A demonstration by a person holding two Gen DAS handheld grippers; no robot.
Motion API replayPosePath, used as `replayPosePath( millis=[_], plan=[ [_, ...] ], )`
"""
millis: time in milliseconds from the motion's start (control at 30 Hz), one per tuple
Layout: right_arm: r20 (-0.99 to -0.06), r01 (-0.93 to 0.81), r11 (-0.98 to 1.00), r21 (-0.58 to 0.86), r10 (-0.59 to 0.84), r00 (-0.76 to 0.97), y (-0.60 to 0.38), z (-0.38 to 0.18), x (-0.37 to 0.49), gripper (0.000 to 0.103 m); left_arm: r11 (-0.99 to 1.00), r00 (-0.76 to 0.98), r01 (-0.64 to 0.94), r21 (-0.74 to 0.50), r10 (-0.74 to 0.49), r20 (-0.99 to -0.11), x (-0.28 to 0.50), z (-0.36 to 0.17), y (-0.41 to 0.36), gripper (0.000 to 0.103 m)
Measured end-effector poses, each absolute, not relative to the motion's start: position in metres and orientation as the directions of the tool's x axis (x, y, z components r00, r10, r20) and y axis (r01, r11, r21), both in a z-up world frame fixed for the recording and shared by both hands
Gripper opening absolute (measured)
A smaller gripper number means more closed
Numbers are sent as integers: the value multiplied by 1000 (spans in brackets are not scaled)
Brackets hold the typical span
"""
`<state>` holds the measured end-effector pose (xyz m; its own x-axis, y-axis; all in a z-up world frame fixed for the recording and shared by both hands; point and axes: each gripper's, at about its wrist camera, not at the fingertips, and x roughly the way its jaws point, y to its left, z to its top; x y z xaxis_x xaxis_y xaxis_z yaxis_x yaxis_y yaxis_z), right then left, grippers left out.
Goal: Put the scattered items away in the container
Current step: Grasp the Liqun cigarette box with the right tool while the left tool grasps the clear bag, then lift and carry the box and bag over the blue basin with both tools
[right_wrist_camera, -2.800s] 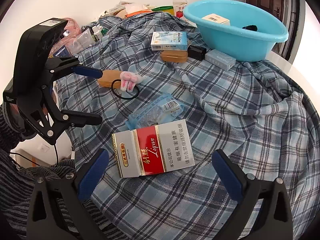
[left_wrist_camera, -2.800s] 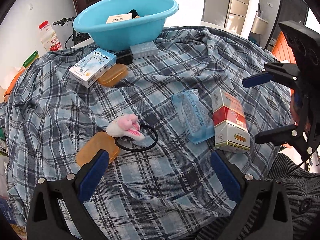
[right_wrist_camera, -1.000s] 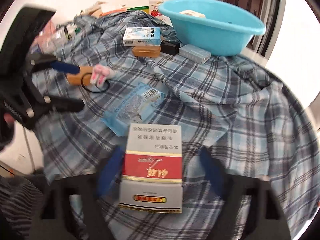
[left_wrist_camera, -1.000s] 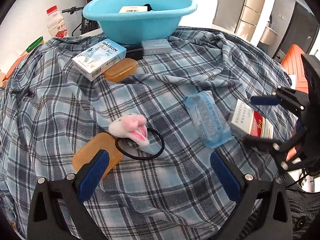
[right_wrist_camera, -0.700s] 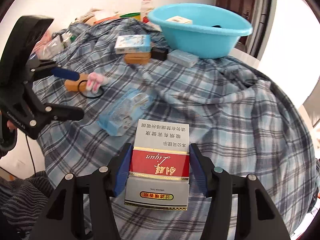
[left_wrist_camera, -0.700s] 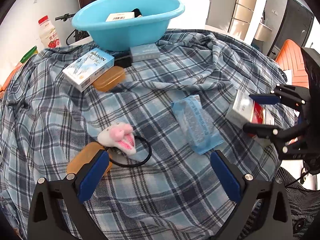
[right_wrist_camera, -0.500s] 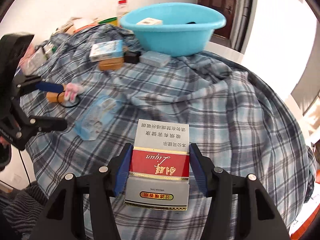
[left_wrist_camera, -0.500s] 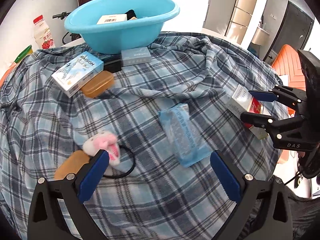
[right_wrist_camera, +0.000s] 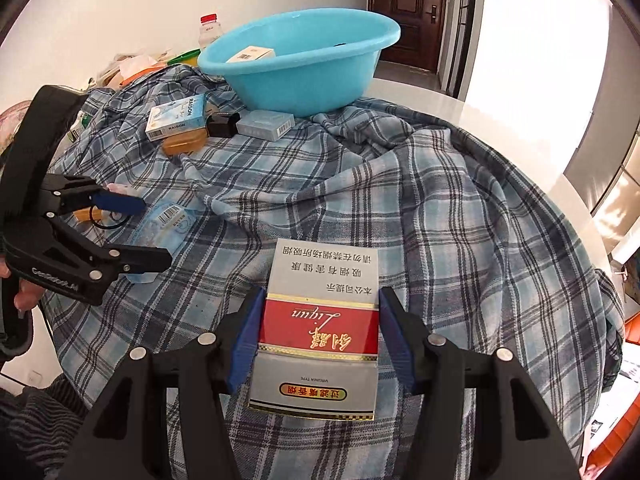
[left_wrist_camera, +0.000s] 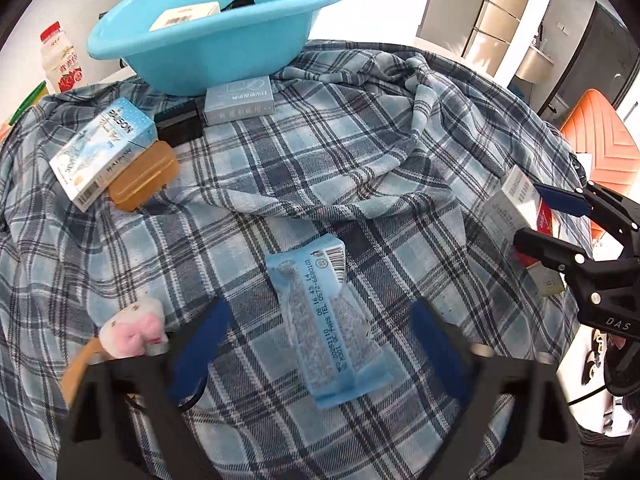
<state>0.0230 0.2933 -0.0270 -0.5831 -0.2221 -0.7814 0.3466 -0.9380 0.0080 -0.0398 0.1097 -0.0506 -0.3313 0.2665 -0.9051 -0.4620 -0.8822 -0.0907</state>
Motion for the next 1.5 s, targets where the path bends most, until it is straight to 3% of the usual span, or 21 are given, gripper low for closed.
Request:
replayPosePath(
  millis=[33,67,133,433,1067,1267,1500],
  plan=[
    [-780,341,-940,10,-221,-585,295,-27,22,56,-877,-341,-475,-71,258,-904,-39,-51,112,58],
    [-780,336,-942,14,-221,-586,296,-26,21,56,-874,-359,-484,-50,251,-899,-38,-48,113,41],
    [-778,332,-943,20,-223,-588,297,-25,20,56,-868,-350,-489,-81,281,-893,-38,-41,110,34],
    [-767,342,-939,19,-234,-598,289,-21,19,56,-889,-412,-446,-102,305,-858,-36,-7,79,33],
    [-763,360,-933,10,-240,-601,274,-14,22,56,-908,-431,-408,-93,282,-857,-29,-11,58,33],
    [-712,350,-937,6,-250,-657,276,15,17,56,-923,-491,-375,-84,275,-827,-32,13,51,33],
    [-585,320,-947,-39,-238,-775,283,67,28,56,-939,-634,-342,-22,248,-733,-22,66,35,33]
  ],
)
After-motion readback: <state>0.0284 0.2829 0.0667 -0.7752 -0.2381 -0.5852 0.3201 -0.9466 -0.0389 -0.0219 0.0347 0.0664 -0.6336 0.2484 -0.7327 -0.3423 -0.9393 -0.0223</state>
